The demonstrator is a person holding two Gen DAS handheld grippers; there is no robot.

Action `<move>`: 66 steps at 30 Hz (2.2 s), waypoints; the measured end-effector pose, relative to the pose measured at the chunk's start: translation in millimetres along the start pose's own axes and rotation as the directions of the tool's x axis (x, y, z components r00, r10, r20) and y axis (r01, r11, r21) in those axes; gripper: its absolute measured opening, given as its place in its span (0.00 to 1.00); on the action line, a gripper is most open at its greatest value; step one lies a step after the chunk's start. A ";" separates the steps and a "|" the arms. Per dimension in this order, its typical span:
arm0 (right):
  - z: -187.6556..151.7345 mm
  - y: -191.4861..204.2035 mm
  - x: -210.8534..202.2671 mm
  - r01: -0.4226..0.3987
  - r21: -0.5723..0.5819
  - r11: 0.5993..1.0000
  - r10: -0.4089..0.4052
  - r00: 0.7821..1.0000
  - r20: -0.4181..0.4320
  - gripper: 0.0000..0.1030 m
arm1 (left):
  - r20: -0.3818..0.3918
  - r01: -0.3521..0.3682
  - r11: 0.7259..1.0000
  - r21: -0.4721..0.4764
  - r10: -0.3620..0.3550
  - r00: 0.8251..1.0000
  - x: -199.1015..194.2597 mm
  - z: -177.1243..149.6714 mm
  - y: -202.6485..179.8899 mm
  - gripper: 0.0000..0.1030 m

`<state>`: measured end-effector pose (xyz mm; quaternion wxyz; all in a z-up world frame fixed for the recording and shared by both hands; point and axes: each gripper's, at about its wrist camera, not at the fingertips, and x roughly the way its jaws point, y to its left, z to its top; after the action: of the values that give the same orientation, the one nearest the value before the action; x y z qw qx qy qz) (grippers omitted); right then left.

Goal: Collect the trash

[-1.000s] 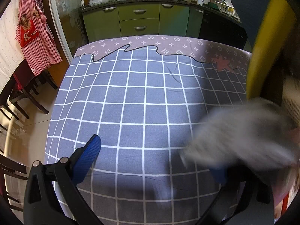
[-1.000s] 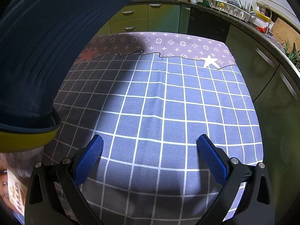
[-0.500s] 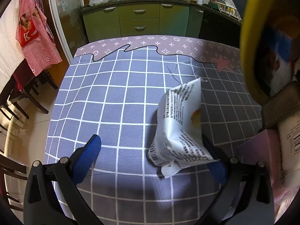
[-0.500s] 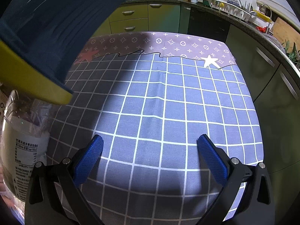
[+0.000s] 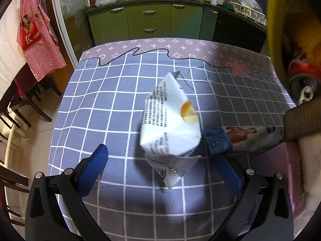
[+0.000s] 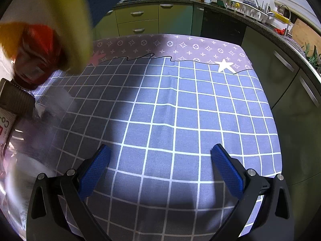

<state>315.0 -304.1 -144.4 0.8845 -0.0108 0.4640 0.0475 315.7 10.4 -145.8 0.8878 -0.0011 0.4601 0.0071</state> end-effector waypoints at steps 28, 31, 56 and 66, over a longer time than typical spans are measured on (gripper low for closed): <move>-0.2 -0.9 -1.9 -0.001 0.001 1.000 0.001 1.000 -0.001 0.97 | 0.000 0.000 1.000 0.000 0.000 1.000 0.6 0.1 0.8 0.95; -0.2 -0.8 -2.0 -0.001 0.001 1.000 0.001 1.000 -0.001 0.97 | 0.000 0.001 1.000 0.000 0.000 1.000 0.7 0.2 1.0 0.95; -0.5 -0.9 -2.6 -0.001 0.002 1.000 0.001 1.000 -0.001 0.97 | 0.000 0.001 1.000 0.000 -0.001 1.000 0.4 0.2 0.4 0.95; -0.3 -0.7 -2.7 -0.001 0.001 1.000 0.001 1.000 -0.001 0.97 | -0.001 0.001 1.000 0.000 -0.001 1.000 0.3 0.3 0.4 0.95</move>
<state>313.3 -305.0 -142.4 0.8842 -0.0100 0.4646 0.0476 316.1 10.7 -145.9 0.8877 -0.0012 0.4603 0.0066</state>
